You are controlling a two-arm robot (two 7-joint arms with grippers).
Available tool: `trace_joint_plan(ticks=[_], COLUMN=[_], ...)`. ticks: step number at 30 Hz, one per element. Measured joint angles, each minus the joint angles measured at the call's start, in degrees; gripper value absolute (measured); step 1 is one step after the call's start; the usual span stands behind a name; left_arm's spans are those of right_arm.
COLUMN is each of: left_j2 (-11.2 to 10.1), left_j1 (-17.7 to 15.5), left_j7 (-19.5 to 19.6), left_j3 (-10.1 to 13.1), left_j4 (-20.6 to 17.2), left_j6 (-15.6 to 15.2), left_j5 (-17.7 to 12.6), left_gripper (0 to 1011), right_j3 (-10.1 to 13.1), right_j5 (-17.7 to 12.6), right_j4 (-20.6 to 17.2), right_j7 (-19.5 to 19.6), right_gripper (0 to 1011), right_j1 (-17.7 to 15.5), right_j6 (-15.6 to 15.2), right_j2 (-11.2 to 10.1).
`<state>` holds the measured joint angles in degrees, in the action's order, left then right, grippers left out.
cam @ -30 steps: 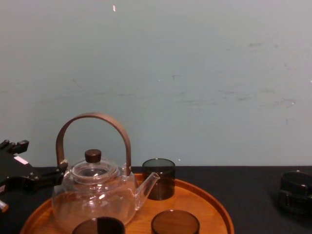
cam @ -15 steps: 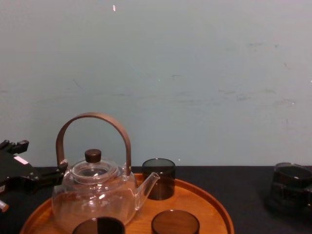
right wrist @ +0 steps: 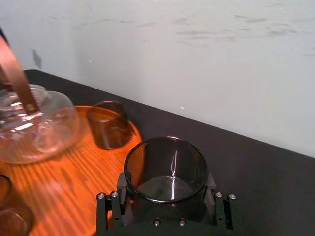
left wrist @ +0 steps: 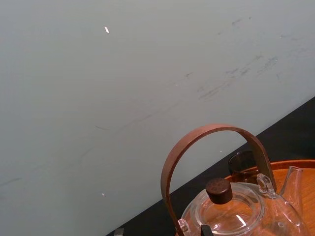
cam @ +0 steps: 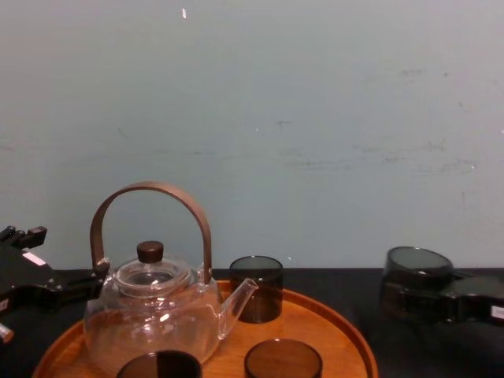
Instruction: Pick up the glass from the table and place it on the tray.
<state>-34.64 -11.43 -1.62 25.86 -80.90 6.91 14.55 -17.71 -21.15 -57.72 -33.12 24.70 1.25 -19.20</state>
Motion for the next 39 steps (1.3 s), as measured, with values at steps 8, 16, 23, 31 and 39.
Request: trace_joint_plan(ticks=[8, 16, 23, 31, 39], left_j2=[0.0, 0.0, 0.0, 0.0, 0.0], left_j1=[0.0, 0.0, 0.0, 0.0, 0.0], left_j7=[0.0, 0.0, 0.0, 0.0, 0.0], left_j3=[0.0, 0.0, 0.0, 0.0, 0.0], left_j4=[0.0, 0.0, 0.0, 0.0, 0.0], left_j6=[0.0, 0.0, 0.0, 0.0, 0.0], left_j5=[0.0, 0.0, 0.0, 0.0, 0.0], left_gripper=[1009, 1010, 1009, 1010, 1010], right_j3=[-3.07, -5.25, -6.85, -7.79, -8.38], right_j5=[0.19, 0.27, 0.64, 0.65, 0.82], right_j4=[1.2, 3.9, 6.54, 8.6, 10.79], right_j7=[-0.51, -1.32, -2.18, -3.24, -3.78], right_gripper=[905, 904, 904, 905, 904], right_j1=[2.14, 4.18, 5.87, 6.84, 7.69], right_j6=[0.04, 0.99, 2.36, 3.51, 4.5], right_j2=[1.7, 3.42, 4.88, 5.82, 6.59])
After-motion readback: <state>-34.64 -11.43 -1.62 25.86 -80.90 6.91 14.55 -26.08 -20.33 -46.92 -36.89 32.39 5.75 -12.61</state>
